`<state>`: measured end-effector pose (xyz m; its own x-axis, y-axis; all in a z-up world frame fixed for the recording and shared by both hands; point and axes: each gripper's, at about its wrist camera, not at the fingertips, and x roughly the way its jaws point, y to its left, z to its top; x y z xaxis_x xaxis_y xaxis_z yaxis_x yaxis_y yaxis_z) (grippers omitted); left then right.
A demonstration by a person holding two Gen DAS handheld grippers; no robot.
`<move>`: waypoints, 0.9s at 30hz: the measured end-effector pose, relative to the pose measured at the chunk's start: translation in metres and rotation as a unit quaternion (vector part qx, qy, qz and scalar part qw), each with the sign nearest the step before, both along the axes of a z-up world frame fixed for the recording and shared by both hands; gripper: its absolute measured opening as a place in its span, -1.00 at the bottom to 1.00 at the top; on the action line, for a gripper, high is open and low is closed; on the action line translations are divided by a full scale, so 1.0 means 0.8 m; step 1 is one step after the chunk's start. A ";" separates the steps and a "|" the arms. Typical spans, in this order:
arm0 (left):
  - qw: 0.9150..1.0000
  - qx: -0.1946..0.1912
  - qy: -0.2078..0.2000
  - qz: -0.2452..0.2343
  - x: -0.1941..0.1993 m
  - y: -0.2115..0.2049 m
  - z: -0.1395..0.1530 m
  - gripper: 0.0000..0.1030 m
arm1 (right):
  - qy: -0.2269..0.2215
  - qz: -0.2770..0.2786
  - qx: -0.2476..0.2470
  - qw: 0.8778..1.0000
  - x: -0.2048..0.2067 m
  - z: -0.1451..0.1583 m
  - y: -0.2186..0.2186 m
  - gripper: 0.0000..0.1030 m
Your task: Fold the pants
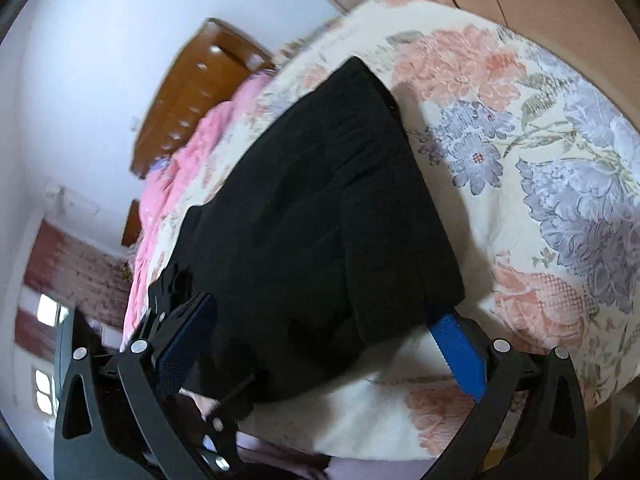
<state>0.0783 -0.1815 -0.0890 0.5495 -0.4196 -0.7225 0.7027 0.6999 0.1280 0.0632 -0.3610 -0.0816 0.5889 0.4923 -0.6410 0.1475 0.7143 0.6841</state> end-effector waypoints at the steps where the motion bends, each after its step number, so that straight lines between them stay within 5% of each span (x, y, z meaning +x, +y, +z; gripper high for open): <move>1: 1.000 0.000 -0.006 -0.001 -0.002 0.000 0.002 0.97 | 0.006 -0.006 0.022 1.000 0.005 0.001 -0.003 0.92; 6: 1.000 -0.012 -0.008 -0.015 -0.005 -0.009 0.017 0.97 | -0.032 -0.001 0.142 0.989 0.004 0.006 -0.032 0.92; 14: 0.997 0.003 -0.045 -0.065 -0.009 -0.077 0.032 0.97 | -0.066 0.023 0.124 0.990 0.006 0.038 -0.020 0.92; 20: 0.996 0.032 -0.064 -0.047 0.010 -0.115 0.016 0.96 | -0.073 0.016 0.130 0.989 0.008 0.044 -0.023 0.92; 21: 0.996 0.040 -0.068 -0.040 0.014 -0.116 0.012 0.89 | -0.076 0.017 0.130 0.988 0.006 0.044 -0.026 0.92; 24: 0.999 0.024 -0.008 -0.036 0.034 -0.107 0.002 0.22 | -0.082 0.009 0.130 0.988 -0.002 0.040 -0.035 0.92; 27: 0.999 -0.003 -0.006 -0.035 0.035 -0.094 0.007 -0.08 | -0.070 -0.022 0.091 0.993 -0.013 0.032 -0.041 0.92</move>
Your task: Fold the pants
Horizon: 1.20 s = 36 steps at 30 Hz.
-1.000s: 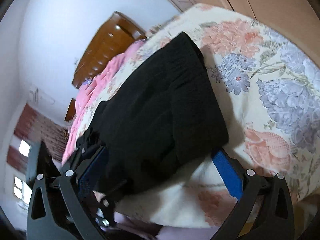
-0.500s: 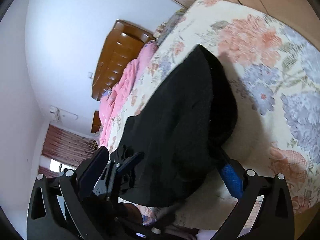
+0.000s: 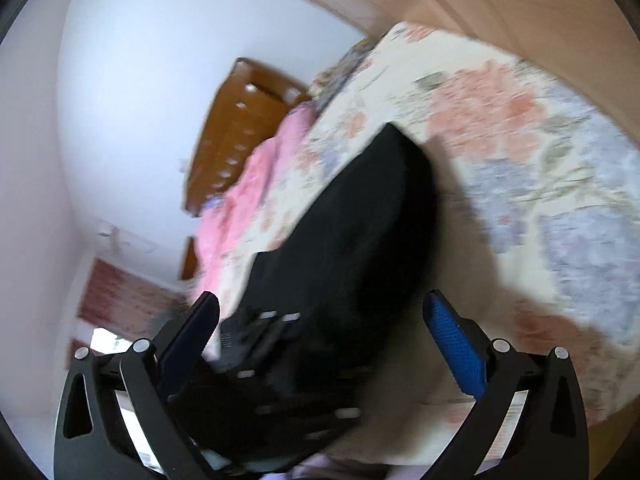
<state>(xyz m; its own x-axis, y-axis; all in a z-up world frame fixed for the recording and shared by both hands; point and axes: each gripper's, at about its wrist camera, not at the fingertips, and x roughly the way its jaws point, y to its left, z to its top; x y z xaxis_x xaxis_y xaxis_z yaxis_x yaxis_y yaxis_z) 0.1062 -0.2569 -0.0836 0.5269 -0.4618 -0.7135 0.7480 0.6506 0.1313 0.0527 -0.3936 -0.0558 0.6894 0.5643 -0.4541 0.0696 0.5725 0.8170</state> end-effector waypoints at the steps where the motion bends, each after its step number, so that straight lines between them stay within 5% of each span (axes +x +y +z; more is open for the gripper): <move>1: 1.000 -0.010 -0.006 -0.001 -0.003 0.003 0.004 -0.12 | 0.009 -0.003 0.002 1.000 0.001 -0.006 0.000 0.92; 6: 0.999 -0.040 0.010 -0.002 -0.001 0.014 0.013 -0.13 | 0.021 0.015 0.071 0.997 0.022 -0.028 0.012 0.92; 11: 0.997 -0.071 0.028 -0.009 -0.009 0.030 0.017 -0.08 | 0.033 0.030 0.079 0.996 0.062 -0.034 0.037 0.92; 14: 0.995 -0.087 0.045 -0.023 -0.025 0.053 0.026 0.11 | 0.039 0.024 0.056 0.997 0.058 -0.037 0.044 0.87; 17: 0.995 -0.101 0.017 -0.018 -0.052 0.104 0.043 0.47 | 0.037 0.021 0.033 0.999 0.048 -0.040 0.049 0.67; 21: 0.993 -0.095 -0.015 0.063 -0.049 0.178 0.055 0.73 | 0.023 0.019 0.019 0.999 0.033 -0.044 0.057 0.54; 24: 0.984 -0.077 -0.034 0.157 -0.027 0.236 0.055 0.79 | 0.011 0.009 -0.013 1.000 0.030 -0.046 0.065 0.35; 26: 0.974 -0.064 -0.033 0.217 -0.009 0.274 0.052 0.80 | 0.013 -0.017 -0.026 0.999 0.027 -0.050 0.062 -0.25; 31: 0.953 -0.051 -0.006 0.298 0.029 0.341 0.032 0.81 | -0.006 -0.054 -0.039 0.998 0.014 -0.053 0.054 -0.34; 34: 0.949 -0.026 0.017 0.314 0.040 0.358 0.006 0.82 | -0.005 -0.069 -0.044 0.997 0.009 -0.056 0.052 -0.35; 36: 0.949 -0.050 0.031 0.310 0.040 0.371 -0.008 0.90 | -0.005 -0.072 -0.056 0.996 0.009 -0.052 0.052 -0.35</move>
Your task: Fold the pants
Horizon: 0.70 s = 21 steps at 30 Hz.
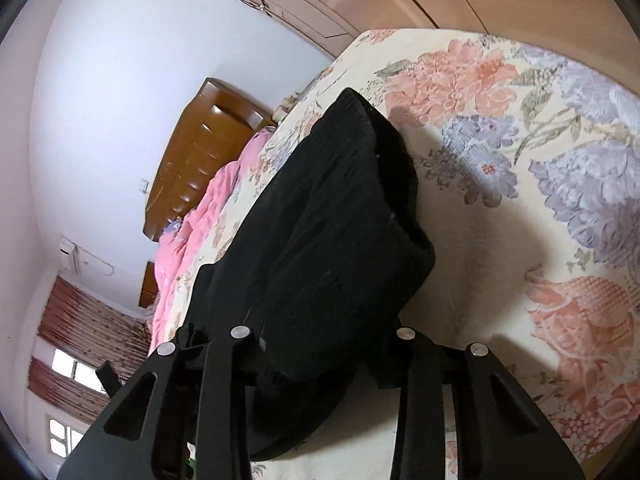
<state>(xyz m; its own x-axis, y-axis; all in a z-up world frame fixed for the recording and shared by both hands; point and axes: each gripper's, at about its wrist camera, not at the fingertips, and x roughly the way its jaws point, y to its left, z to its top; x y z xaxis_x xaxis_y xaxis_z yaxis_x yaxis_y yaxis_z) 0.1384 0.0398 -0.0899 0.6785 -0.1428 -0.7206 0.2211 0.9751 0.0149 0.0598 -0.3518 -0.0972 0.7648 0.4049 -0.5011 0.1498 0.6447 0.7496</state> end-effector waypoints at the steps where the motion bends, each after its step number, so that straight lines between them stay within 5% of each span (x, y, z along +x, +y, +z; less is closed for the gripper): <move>1: 1.000 -0.005 -0.001 0.004 0.006 -0.001 -0.003 0.97 | 0.000 -0.002 -0.006 1.000 -0.001 0.003 0.001 -0.35; 5: 1.000 -0.003 -0.007 0.002 0.007 -0.004 -0.009 0.97 | -0.012 -0.007 -0.042 0.999 -0.003 0.024 0.014 -0.35; 12: 1.000 -0.006 -0.009 -0.005 -0.004 -0.003 -0.003 0.97 | -0.083 0.026 -0.170 0.982 0.000 0.120 0.089 -0.35; 17: 0.998 -0.034 -0.047 0.001 -0.041 0.035 0.036 0.96 | -0.144 0.085 -0.274 0.947 0.026 0.184 0.201 -0.35; 21: 0.993 -0.066 -0.063 0.070 -0.063 0.123 0.053 0.96 | -0.180 0.153 -0.352 0.906 0.044 0.200 0.318 -0.35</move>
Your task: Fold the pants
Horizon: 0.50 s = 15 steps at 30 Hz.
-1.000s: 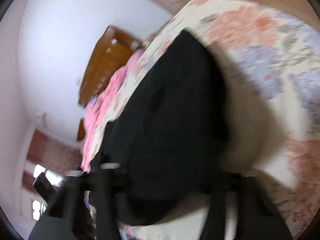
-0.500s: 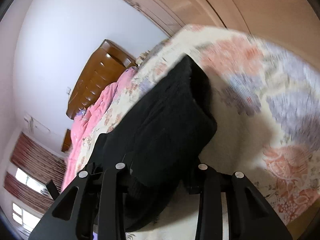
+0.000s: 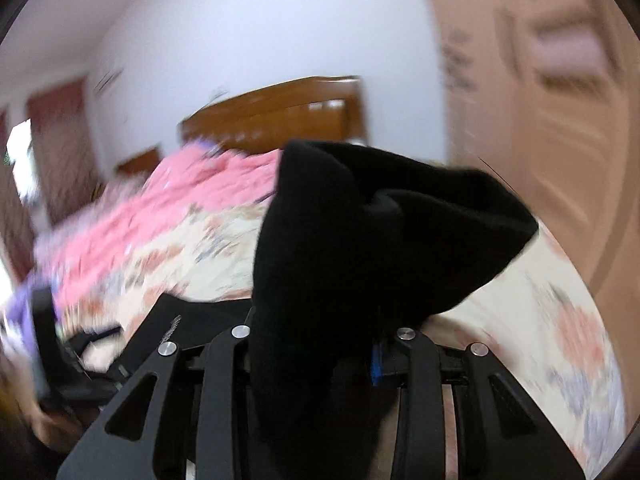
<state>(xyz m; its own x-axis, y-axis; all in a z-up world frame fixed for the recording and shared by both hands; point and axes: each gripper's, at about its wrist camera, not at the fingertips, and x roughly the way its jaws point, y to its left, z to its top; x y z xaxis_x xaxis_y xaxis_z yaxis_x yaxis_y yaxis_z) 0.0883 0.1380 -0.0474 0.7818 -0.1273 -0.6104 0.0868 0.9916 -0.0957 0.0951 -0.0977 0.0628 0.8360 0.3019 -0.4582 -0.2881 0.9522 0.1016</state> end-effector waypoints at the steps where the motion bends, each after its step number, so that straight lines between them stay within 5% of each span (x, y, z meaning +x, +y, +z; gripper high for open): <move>1: 1.000 -0.007 -0.002 0.018 -0.004 0.019 0.002 0.96 | -0.007 0.023 -0.036 0.999 0.004 -0.002 0.043 -0.35; 4: 0.997 -0.029 -0.008 0.077 -0.017 0.090 0.011 0.96 | -0.015 0.083 -0.125 0.989 0.006 -0.028 0.148 -0.35; 8: 0.992 -0.063 -0.008 0.110 -0.033 0.150 0.015 0.96 | -0.007 0.152 -0.246 0.957 -0.011 -0.101 0.258 -0.36; 12: 0.988 -0.137 0.033 0.057 -0.024 0.173 0.000 0.96 | -0.043 0.156 -0.368 0.916 -0.039 -0.171 0.307 -0.36; 15: 0.973 -0.217 0.081 0.007 -0.002 0.175 -0.021 0.96 | -0.074 0.142 -0.397 0.904 -0.049 -0.184 0.308 -0.35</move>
